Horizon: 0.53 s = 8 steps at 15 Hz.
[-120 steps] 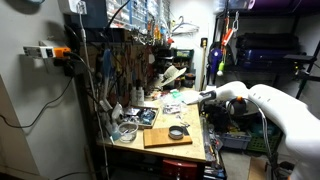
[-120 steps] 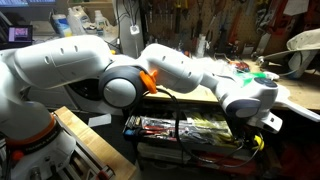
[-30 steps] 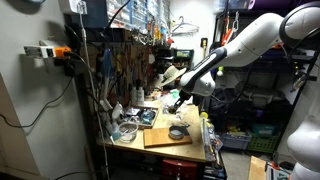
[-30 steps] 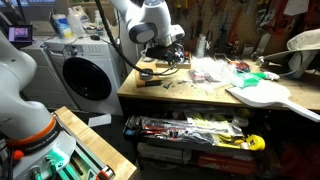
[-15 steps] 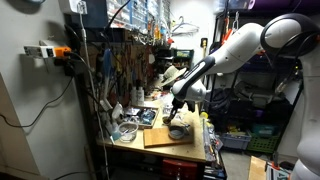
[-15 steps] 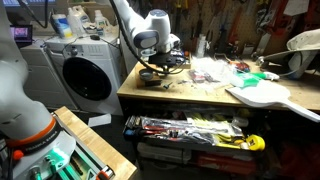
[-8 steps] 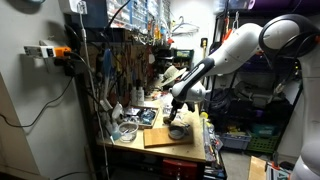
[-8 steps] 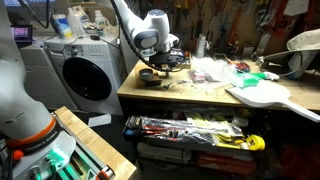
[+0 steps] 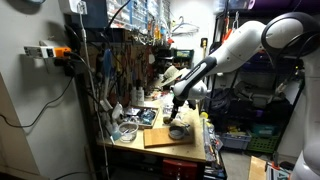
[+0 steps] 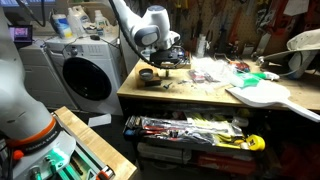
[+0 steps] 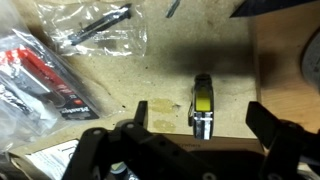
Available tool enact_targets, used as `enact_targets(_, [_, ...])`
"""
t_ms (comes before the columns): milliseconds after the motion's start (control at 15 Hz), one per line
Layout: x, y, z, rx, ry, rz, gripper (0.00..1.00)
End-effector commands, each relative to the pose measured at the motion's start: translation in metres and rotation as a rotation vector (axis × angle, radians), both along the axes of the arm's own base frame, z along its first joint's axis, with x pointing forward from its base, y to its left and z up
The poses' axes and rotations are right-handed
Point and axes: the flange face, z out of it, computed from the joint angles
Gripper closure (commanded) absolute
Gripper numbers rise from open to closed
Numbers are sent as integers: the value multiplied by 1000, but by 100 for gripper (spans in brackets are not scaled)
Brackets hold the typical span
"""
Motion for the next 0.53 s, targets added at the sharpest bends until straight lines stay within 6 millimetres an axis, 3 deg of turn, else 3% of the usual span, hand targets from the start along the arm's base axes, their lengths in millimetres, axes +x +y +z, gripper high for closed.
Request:
enact_targets(0, [-36, 0, 25, -22, 31, -121, 0])
enact_targets(467, [-102, -2, 85, 18, 119, -382, 0])
